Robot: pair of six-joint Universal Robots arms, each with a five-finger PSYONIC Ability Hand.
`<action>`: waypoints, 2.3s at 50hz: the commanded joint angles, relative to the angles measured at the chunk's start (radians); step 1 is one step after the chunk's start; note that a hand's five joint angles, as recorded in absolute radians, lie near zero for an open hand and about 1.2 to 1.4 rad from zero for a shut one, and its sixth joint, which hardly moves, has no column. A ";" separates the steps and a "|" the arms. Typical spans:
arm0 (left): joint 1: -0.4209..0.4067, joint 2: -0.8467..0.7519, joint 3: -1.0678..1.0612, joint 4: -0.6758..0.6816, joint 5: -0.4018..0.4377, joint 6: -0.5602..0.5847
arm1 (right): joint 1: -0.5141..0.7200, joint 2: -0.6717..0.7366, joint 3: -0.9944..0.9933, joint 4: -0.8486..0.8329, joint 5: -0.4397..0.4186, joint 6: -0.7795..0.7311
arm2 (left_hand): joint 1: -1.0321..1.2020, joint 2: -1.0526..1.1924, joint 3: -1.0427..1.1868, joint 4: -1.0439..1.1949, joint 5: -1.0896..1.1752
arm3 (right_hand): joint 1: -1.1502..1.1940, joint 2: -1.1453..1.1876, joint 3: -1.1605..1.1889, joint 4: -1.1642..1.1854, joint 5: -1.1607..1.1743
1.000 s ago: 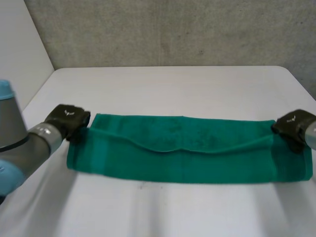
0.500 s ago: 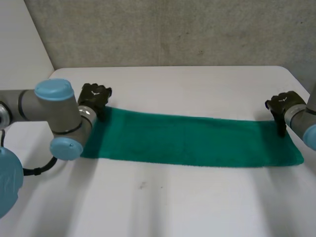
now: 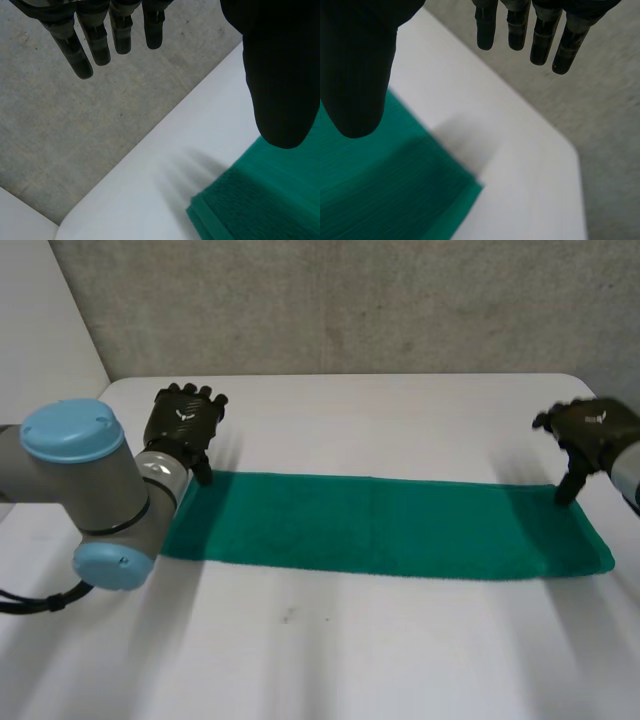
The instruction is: Fold the towel.
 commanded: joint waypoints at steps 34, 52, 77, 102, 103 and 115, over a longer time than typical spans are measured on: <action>-0.003 0.142 -0.199 -0.005 0.002 -0.176 | -0.208 0.027 0.321 -0.179 -0.081 -0.033 | -0.003 -0.005 -0.012 -0.007 -0.022 | 0.486 0.465 0.478 0.456 0.450; -0.003 0.142 -0.199 -0.006 0.002 -0.176 | -0.221 -0.118 0.443 -0.102 -0.205 -0.034 | 0.003 0.001 -0.006 -0.001 -0.016 | 0.372 0.351 0.364 0.341 0.335; -0.002 0.142 -0.200 -0.008 0.003 -0.178 | -0.262 0.012 0.386 -0.180 -0.192 -0.063 | 0.000 -0.002 -0.009 -0.004 -0.019 | 1.083 1.062 1.075 1.053 1.047; -0.003 0.144 -0.200 -0.016 0.003 -0.178 | -0.362 -0.022 0.151 -0.149 -0.074 -0.151 | 0.000 -0.002 -0.009 -0.004 -0.019 | 1.201 1.181 1.193 1.171 1.165; -0.003 0.146 -0.200 -0.016 0.003 -0.178 | -0.327 -0.029 0.140 -0.148 -0.078 -0.140 | 0.000 -0.002 -0.009 -0.004 -0.019 | 1.201 1.181 1.193 1.171 1.165; -0.003 0.192 -0.226 -0.019 0.000 -0.178 | 0.357 -0.039 0.012 -0.160 -0.196 -0.037 | 0.000 -0.002 -0.009 -0.004 -0.019 | 1.201 1.181 1.193 1.171 1.165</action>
